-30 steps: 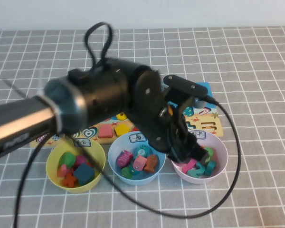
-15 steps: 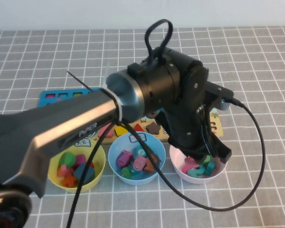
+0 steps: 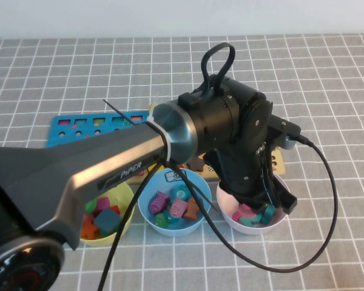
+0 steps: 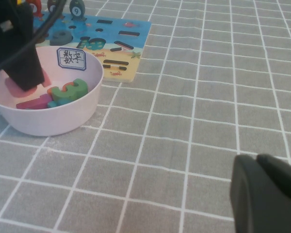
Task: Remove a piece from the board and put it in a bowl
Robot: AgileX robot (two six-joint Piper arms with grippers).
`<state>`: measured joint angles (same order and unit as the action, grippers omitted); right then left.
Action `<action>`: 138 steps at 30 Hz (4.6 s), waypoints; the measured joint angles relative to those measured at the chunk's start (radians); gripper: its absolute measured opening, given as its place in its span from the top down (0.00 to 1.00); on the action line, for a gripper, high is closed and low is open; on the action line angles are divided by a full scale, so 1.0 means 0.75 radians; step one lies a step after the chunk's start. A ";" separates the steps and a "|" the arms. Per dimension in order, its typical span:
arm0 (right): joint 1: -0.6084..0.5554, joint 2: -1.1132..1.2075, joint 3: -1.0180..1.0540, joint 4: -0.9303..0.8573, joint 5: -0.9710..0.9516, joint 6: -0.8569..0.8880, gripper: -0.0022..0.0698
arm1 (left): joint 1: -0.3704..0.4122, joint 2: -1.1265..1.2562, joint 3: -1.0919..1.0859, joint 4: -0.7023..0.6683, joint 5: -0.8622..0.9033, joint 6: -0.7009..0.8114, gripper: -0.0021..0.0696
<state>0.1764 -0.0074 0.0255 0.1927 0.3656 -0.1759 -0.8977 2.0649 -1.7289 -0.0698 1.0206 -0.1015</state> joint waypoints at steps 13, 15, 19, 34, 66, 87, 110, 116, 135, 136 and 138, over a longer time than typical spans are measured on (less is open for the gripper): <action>0.000 0.000 0.000 0.000 0.000 0.000 1.00 | 0.000 0.048 0.000 0.014 -0.050 0.015 0.63; 0.000 0.000 0.000 0.000 0.000 0.000 1.00 | 0.000 0.048 0.000 0.014 -0.052 0.015 0.56; 0.000 0.000 0.000 0.000 0.000 0.000 1.00 | 0.000 0.048 0.000 0.014 -0.056 0.015 0.47; 0.000 0.000 0.000 0.000 0.000 0.000 1.00 | 0.012 -0.282 0.090 0.159 -0.098 0.010 0.85; 0.000 0.000 0.000 0.000 0.000 0.000 1.00 | 0.064 -1.548 1.377 0.357 -0.827 -0.164 0.97; 0.000 0.000 0.000 0.000 0.000 0.000 1.00 | 0.572 -2.079 1.975 0.105 -1.708 0.135 0.98; 0.000 0.000 0.000 0.000 0.000 0.000 1.00 | 1.109 -2.768 2.338 0.023 -1.371 0.188 0.98; 0.000 0.000 0.000 0.000 0.000 0.000 1.00 | 1.109 -2.768 2.338 0.038 -1.032 0.188 0.98; 0.000 0.000 0.000 0.000 0.000 0.000 1.00 | 1.109 -2.768 2.338 0.059 -0.869 0.188 0.98; 0.000 0.000 0.000 0.000 0.000 0.000 1.00 | 1.109 -2.768 2.338 0.059 -0.869 0.188 0.98; 0.000 0.000 0.000 0.000 0.000 0.000 1.00 | 1.109 -2.768 2.338 0.059 -0.869 0.188 0.98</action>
<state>0.1764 -0.0074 0.0255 0.1927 0.3656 -0.1759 -0.0658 -0.0108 0.0248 -0.0259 0.3688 0.0399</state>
